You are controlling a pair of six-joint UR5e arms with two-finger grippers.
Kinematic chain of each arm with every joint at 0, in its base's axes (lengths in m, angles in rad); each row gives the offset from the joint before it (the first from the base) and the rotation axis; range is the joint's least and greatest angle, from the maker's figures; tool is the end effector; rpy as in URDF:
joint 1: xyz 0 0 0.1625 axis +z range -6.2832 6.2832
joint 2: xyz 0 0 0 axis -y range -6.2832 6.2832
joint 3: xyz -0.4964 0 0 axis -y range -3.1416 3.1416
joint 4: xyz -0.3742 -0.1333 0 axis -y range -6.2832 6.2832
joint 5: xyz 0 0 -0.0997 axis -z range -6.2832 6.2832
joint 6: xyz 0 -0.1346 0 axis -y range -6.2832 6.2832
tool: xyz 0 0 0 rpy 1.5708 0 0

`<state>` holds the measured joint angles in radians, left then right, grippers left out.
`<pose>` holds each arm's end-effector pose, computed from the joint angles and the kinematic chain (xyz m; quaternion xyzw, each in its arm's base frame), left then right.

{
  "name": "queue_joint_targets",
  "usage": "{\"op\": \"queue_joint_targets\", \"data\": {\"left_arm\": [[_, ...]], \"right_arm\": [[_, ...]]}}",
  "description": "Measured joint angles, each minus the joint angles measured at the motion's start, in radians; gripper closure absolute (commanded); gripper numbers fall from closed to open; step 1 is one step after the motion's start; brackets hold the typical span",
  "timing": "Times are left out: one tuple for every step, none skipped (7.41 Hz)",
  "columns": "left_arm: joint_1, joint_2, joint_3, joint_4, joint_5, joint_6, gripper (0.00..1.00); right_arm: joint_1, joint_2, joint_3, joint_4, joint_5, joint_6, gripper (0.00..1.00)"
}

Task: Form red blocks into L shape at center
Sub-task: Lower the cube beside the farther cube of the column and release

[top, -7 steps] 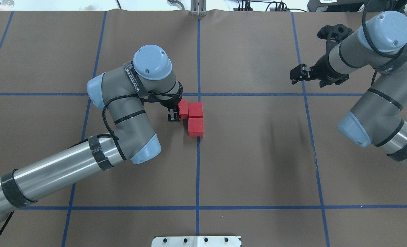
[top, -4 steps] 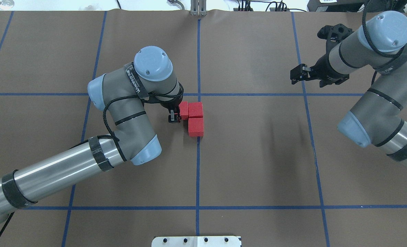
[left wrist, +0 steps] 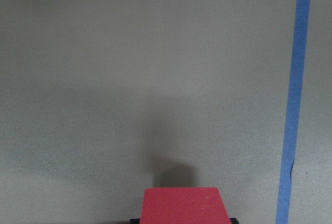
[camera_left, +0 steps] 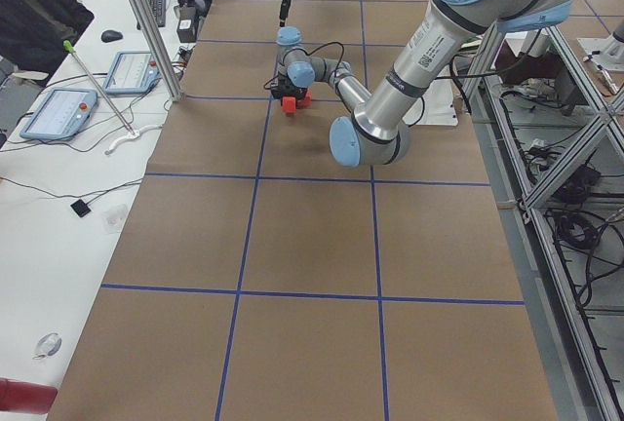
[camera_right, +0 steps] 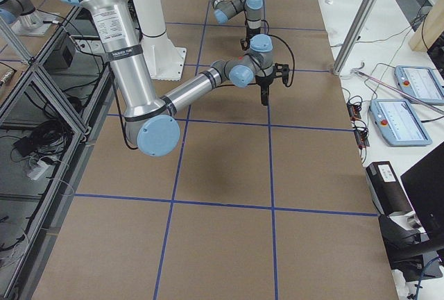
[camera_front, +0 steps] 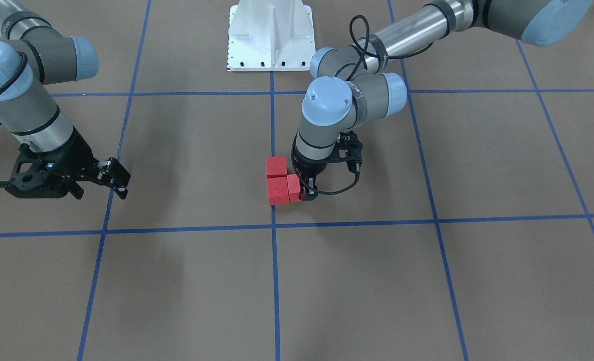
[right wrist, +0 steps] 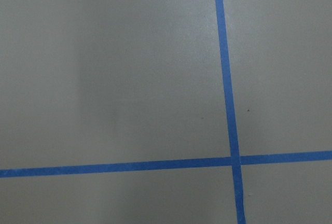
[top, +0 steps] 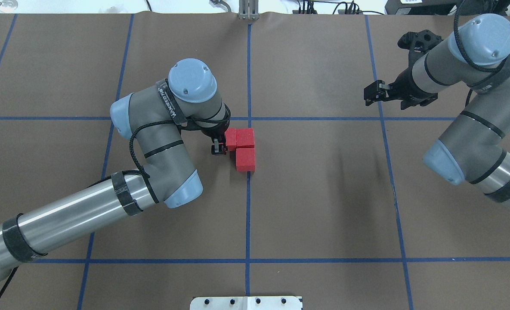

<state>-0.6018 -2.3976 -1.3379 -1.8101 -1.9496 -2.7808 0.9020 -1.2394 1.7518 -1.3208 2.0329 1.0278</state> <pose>0.6410 -0.5415 0.2996 -0.2833 0.3276 -0.6598 0.6141 -0.3412 -0.5499 0.4667 0.0800 -0.4122 0.0775 0.9042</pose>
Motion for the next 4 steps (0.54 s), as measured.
{"op": "queue_joint_targets", "data": {"left_arm": [[0.002, 0.0, 0.0, 0.0, 0.0, 0.002, 0.01], [0.005, 0.0, 0.002, -0.008, 0.0, 0.006, 0.0], [0.009, 0.001, 0.005, -0.024, 0.001, 0.009, 0.0], [0.012, 0.001, 0.008, -0.033, 0.001, 0.01, 0.0]], "right_arm": [[0.0, 0.0, 0.0, 0.0, 0.001, 0.0, 0.0], [0.0, 0.001, 0.0, 0.0, 0.001, 0.0, 0.0], [0.0, 0.003, 0.0, 0.0, 0.001, 0.0, 0.0], [0.0, 0.005, 0.0, 0.0, 0.0, 0.0, 0.0]]}}
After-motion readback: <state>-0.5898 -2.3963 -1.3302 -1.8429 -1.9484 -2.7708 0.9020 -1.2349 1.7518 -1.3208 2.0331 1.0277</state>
